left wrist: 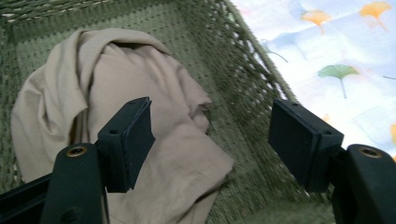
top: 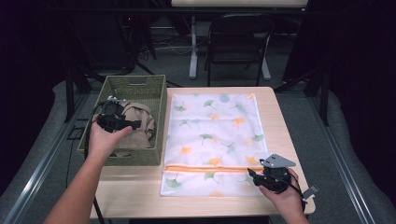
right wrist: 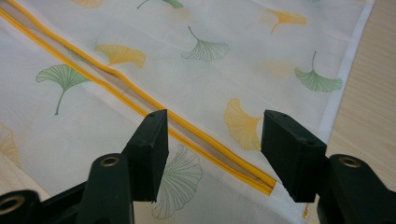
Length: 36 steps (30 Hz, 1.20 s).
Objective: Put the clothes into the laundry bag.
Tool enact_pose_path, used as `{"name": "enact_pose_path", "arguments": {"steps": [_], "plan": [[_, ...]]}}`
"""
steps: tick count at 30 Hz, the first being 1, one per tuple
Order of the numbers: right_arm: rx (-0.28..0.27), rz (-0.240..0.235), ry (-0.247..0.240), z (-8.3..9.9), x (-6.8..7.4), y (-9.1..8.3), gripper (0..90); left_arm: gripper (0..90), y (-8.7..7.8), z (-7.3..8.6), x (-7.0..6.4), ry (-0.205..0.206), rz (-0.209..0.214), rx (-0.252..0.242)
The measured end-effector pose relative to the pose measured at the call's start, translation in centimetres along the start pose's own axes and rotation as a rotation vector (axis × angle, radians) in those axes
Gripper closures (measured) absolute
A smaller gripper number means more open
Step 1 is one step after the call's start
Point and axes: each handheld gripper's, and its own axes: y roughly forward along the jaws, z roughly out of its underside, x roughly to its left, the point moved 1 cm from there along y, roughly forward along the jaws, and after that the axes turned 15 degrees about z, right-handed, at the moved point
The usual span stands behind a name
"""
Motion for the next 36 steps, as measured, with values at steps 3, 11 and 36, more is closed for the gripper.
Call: {"name": "enact_pose_path", "arguments": {"steps": [3, 11, 36], "plan": [[0.001, 0.001, 0.0, 0.0, 0.0, 0.0, 41.4, 30.8, 0.2, -0.3, 0.7, -0.015, -0.016, 0.013], [0.001, -0.004, -0.001, 0.0, 0.0, 0.1, 41.3, 30.8, 0.7, -0.6, 2.8, -0.076, -0.034, 0.024], [0.005, -0.012, 0.003, 0.1, 0.1, 0.3, 41.3, 29.1, 2.7, -0.5, 7.0, -0.169, -0.079, 0.079]]}}
